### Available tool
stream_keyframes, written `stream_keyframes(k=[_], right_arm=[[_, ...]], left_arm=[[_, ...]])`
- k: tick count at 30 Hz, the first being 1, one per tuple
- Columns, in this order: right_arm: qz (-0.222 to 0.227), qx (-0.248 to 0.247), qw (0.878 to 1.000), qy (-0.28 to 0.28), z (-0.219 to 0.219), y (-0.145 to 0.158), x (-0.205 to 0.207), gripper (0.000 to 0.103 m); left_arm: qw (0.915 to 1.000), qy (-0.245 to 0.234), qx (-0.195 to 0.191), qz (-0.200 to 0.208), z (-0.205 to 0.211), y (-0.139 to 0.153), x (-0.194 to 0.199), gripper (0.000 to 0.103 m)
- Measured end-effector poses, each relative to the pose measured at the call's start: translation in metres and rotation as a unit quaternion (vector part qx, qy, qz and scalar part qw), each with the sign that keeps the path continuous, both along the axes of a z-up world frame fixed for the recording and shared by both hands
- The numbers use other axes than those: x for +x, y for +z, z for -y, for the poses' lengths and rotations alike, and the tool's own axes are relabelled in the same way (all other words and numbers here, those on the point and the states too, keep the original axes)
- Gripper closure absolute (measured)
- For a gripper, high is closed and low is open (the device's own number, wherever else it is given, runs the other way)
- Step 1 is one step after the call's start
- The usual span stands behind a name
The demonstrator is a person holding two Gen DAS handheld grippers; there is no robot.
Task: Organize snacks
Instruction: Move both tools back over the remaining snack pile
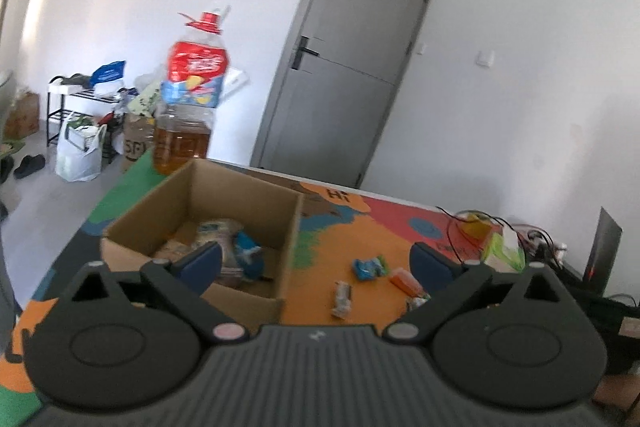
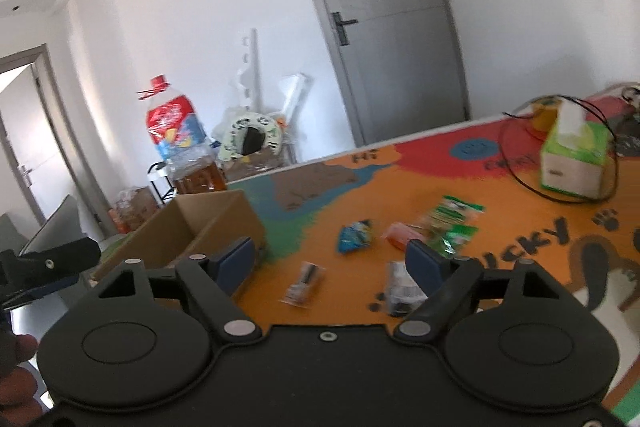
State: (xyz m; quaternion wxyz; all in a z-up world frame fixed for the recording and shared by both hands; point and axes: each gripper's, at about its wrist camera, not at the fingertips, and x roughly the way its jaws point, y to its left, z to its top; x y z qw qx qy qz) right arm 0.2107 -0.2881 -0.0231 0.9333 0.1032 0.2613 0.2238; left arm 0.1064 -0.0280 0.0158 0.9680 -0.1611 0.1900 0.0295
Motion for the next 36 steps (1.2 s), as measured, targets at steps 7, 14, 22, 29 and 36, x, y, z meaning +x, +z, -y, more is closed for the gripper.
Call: stream_keyframes(k=[7, 14, 22, 29, 36], right_arm=[[-0.016, 0.008, 1.000, -0.025, 0.021, -0.019, 0.013, 0.012], [-0.026, -0.005, 0.999, -0.020, 0.028, -0.035, 0.025, 0.007], [-0.053, -0.015, 0.998, -0.023, 0.034, -0.057, 0.048, 0.007], [-0.074, -0.024, 0.997, -0.020, 0.024, -0.078, 0.074, 0.007], [-0.088, -0.045, 0.995, -0.012, 0.009, -0.094, 0.093, 0.008]], left_arm=[[0.9987, -0.040, 0.030, -0.007, 0.039, -0.005, 0.018, 0.005], [0.9969, -0.064, 0.034, -0.030, 0.063, -0.023, 0.045, 0.016], [0.9949, -0.073, 0.037, -0.059, 0.073, -0.048, 0.080, 0.025], [0.9922, -0.076, 0.041, -0.090, 0.072, -0.073, 0.119, 0.036], [0.9903, -0.053, 0.033, -0.124, 0.062, -0.099, 0.154, 0.044]])
